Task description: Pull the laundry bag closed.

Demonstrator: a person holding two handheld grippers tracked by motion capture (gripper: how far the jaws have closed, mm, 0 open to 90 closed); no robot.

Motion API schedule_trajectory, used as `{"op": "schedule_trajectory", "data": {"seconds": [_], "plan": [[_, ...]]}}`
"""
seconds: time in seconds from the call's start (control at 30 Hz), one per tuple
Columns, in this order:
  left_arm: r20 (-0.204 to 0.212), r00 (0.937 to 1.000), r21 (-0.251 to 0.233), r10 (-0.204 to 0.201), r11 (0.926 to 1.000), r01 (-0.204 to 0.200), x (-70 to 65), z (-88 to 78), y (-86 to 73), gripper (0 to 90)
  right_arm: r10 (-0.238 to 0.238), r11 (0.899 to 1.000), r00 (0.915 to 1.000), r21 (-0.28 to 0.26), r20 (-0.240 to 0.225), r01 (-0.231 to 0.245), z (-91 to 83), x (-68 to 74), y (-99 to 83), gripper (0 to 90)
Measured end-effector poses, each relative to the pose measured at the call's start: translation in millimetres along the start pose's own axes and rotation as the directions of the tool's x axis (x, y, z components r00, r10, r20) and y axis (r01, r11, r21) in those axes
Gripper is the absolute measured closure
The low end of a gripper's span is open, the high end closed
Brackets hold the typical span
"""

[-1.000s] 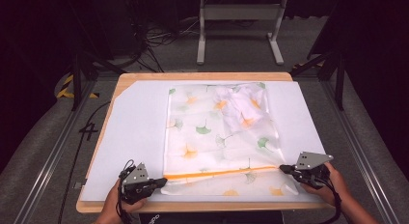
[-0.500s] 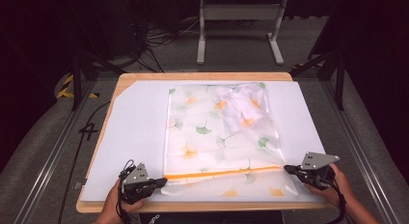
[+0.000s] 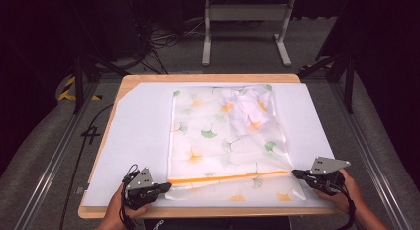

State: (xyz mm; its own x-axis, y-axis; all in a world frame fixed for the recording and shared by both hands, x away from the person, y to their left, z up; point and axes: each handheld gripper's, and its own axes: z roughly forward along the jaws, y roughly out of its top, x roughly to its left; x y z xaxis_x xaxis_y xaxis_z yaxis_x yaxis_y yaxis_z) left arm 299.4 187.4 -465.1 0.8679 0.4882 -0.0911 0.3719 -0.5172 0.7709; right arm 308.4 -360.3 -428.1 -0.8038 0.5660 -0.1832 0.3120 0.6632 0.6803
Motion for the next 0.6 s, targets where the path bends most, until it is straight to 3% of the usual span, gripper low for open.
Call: {"op": "schedule_trajectory", "data": {"seconds": [0.07, 0.13, 0.2, 0.23, 0.33, 0.6], "plan": [[-0.002, 1.0, 0.0, 0.002, 1.0, -0.002, 0.1, 0.0, 0.3, 90.0, -0.001, 1.0, 0.9999, 0.003, 0.01, 0.001, -0.9, 0.0, -0.9, 90.0], [-0.002, 1.0, 0.0, 0.002, 1.0, -0.002, 0.1, 0.1, 0.5, 90.0, -0.01, 0.999, 0.998, 0.038, 0.063, 0.008, -1.1, -2.6, -4.9, 90.0], [-0.005, 1.0, 0.001, 0.002, 1.0, -0.002, -0.3, 0.1, 0.8, 90.0, 0.064, 0.998, 0.9976, 0.004, 0.026, -0.064, -2.7, -8.9, -14.0, 90.0], [-0.006, 1.0, 0.002, 0.002, 1.0, -0.001, -0.5, 0.1, 1.0, 90.0, 0.073, 0.997, 0.9971, -0.004, 0.023, -0.073, -3.3, -8.8, -16.6, 90.0], [-0.004, 1.0, 0.002, -0.006, 1.0, 0.006, -0.3, -0.1, 1.3, 90.0, 0.064, 0.998, 0.9976, -0.019, 0.027, -0.063, -5.9, -4.8, -16.1, 90.0], [-0.012, 0.9995, -0.002, 0.028, 0.9996, -0.028, -0.9, -3.6, 1.8, 90.0, 0.061, 0.997, 0.9974, -0.049, 0.039, -0.059, -7.2, -2.2, -12.1, 90.0]]}}
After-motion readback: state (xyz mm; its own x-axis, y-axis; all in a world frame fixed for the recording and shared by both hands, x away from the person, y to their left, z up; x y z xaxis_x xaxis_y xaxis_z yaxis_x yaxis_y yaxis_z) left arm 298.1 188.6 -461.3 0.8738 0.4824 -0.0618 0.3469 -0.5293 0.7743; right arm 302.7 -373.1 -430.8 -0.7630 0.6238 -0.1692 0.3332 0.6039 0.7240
